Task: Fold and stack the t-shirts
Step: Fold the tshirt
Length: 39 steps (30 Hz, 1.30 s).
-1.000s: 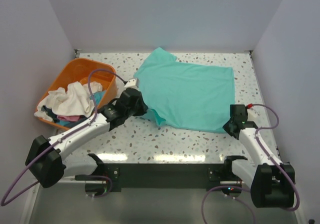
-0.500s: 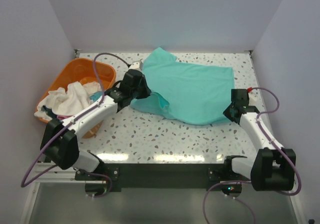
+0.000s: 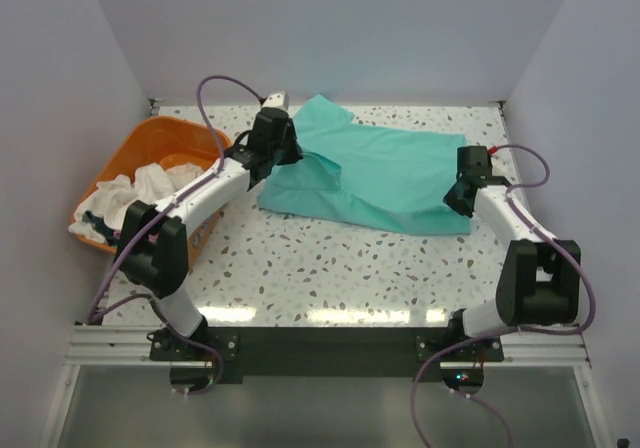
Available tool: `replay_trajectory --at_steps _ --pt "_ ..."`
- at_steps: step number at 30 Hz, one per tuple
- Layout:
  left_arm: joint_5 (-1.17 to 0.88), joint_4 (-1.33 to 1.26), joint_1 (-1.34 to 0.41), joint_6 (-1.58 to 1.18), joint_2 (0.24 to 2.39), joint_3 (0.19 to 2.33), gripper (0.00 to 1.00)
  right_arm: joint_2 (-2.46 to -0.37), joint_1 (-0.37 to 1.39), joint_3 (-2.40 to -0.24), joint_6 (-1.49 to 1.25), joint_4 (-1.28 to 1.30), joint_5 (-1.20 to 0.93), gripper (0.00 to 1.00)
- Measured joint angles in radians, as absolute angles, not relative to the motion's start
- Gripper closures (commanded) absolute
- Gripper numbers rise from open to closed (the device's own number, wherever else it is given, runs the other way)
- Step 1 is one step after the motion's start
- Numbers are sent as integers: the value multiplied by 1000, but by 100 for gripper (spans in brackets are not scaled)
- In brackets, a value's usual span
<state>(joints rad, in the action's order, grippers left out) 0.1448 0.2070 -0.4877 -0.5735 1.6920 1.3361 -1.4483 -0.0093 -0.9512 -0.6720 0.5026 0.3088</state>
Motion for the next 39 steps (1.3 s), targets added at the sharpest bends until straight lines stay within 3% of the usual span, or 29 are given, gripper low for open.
replay_trajectory --at_steps 13,16,17,18,19,20,22,23,24,28,34,39 --pt "118 76 -414 -481 1993 1505 100 -1740 -15 -1164 -669 501 364 100" --pt "107 63 -409 -455 2034 1529 100 -1776 -16 -1202 -669 506 384 91" --pt "103 65 -408 -448 2049 1544 94 -1786 -16 -1214 -666 510 390 89" --pt "100 70 -408 -441 2063 1560 54 -1794 -16 -1226 -664 514 398 85" --pt "100 79 -408 -427 2074 1578 23 -1798 -16 -1235 -661 519 403 76" --pt "99 94 -408 -422 2083 1600 0 -1799 -16 -1242 -661 525 406 51" --pt "105 115 -408 -423 2093 1637 0 -1799 -17 -1258 -656 537 408 38" --pt "108 130 -408 -424 2093 1653 0 -1799 -17 -1263 -652 540 408 6" --pt "110 138 -408 -424 2091 1666 0 -1798 -17 -1265 -656 538 406 1" --pt "95 150 -408 -426 2051 1649 0 -1771 -17 -1249 -644 546 383 1" --pt "18 102 -419 -454 1861 1371 0 -1625 44 -1124 -622 517 325 1" --pt "-51 92 -427 -474 1868 1287 0 -1652 80 -1080 -591 455 244 1"
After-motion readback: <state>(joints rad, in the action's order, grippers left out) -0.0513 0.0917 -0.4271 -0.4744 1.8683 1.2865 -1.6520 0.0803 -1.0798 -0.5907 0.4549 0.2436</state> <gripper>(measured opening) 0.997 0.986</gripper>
